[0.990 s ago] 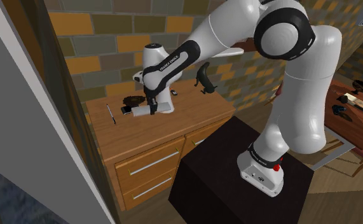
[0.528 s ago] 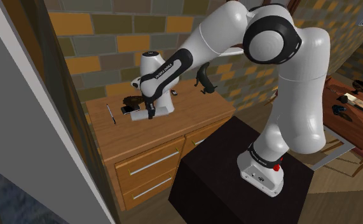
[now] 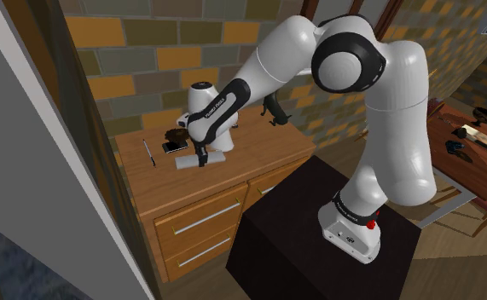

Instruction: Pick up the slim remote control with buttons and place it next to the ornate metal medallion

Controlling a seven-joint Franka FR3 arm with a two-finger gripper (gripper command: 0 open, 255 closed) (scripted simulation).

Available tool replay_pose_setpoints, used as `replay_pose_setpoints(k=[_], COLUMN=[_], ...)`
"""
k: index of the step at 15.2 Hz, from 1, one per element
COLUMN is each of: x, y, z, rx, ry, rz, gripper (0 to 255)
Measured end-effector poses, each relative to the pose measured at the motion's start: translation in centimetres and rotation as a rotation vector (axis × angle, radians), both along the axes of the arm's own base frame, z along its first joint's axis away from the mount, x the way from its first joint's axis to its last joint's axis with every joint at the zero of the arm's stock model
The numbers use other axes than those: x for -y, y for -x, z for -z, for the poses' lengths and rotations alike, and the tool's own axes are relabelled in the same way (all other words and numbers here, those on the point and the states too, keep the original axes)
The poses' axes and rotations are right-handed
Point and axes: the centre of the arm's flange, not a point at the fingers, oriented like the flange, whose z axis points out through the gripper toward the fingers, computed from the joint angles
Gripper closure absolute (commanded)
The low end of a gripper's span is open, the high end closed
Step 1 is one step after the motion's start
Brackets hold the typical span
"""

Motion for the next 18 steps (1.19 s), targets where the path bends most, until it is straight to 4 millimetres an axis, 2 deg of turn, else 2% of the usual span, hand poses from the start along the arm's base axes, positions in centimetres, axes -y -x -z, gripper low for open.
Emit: replay_pose_setpoints(k=[2, 8, 9, 15, 18], x=[0.1, 0.1, 0.1, 0.1, -0.2], y=[0.0, -0.1, -0.1, -0.1, -0.1], z=[1.1, 1.4, 1.4, 1.3, -1.7], rx=[0.000, 0.000, 0.000, 0.001, 0.002], ry=[0.000, 0.000, 0.000, 0.000, -0.001], rz=[0.000, 0.000, 0.000, 0.000, 0.000], gripper=[255, 255, 0, 0, 0])
